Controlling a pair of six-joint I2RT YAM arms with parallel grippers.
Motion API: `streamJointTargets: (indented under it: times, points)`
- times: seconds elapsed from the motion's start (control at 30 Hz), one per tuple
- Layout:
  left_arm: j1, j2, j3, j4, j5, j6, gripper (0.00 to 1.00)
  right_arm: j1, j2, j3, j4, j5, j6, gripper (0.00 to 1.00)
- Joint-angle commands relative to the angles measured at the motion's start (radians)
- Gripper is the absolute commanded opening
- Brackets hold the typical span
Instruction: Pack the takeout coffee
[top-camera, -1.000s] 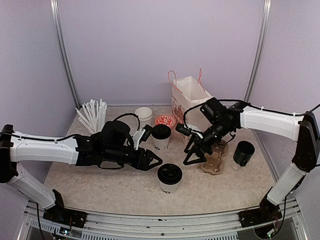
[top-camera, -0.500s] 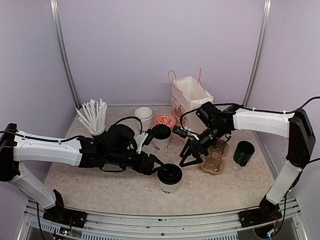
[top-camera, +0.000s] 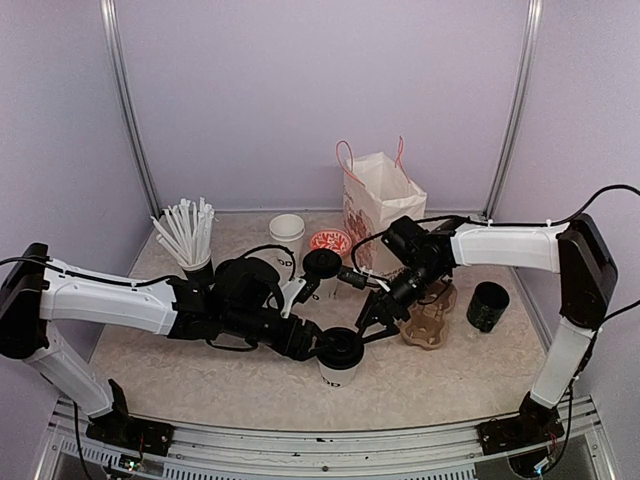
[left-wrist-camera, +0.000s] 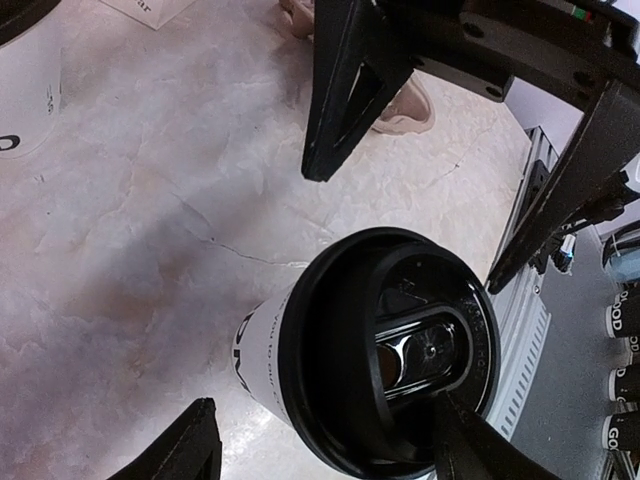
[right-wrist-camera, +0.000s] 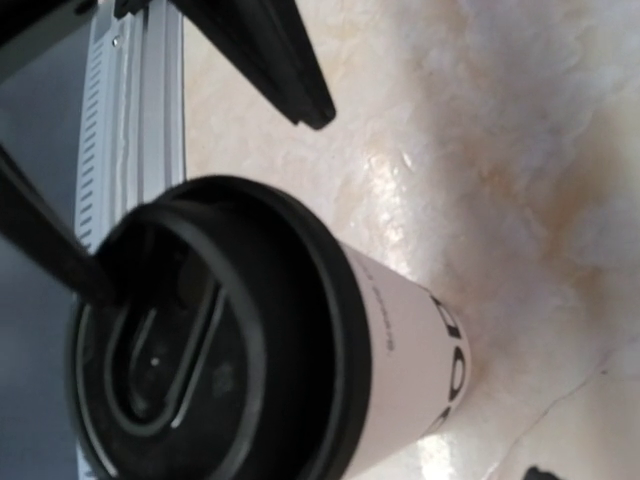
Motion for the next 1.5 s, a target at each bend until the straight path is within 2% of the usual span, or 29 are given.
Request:
streamJointTargets:
  times: [0.0, 0.1, 0.37, 0.63, 0.8, 1.0, 1.17, 1.37, 1.47]
  points:
    - [-0.006, 0.037, 0.009, -0.038, 0.01, 0.031, 0.7, 0.015, 0.029, -0.01, -0.013, -0.02, -0.008, 0.84]
    - [-0.004, 0.05, -0.005, -0.033, 0.016, 0.036, 0.67, 0.02, 0.048, -0.011, -0.016, -0.023, -0.006, 0.81]
    - [0.03, 0.104, -0.101, -0.028, 0.028, 0.013, 0.51, 0.024, 0.106, -0.026, 0.004, 0.064, 0.038, 0.74]
    - [0.081, 0.121, -0.188, 0.057, 0.076, -0.015, 0.46, 0.032, 0.184, -0.002, -0.006, 0.105, 0.07, 0.7]
    - [0.068, 0.109, -0.113, 0.048, 0.058, 0.019, 0.52, 0.031, 0.156, 0.019, -0.028, 0.083, 0.04, 0.69]
    - [0.061, 0.074, -0.002, 0.003, 0.04, 0.054, 0.58, 0.028, 0.062, 0.048, -0.048, 0.032, -0.004, 0.79]
    - [0.06, 0.049, 0.117, -0.075, 0.027, 0.105, 0.61, 0.02, 0.026, 0.086, -0.093, 0.018, -0.038, 0.83]
    - [0.075, 0.039, 0.26, -0.228, -0.034, 0.178, 0.63, 0.019, -0.028, 0.13, -0.126, 0.102, -0.087, 0.86]
    - [0.097, 0.032, 0.339, -0.289, -0.122, 0.214, 0.65, 0.021, -0.071, 0.14, -0.128, 0.151, -0.166, 0.86]
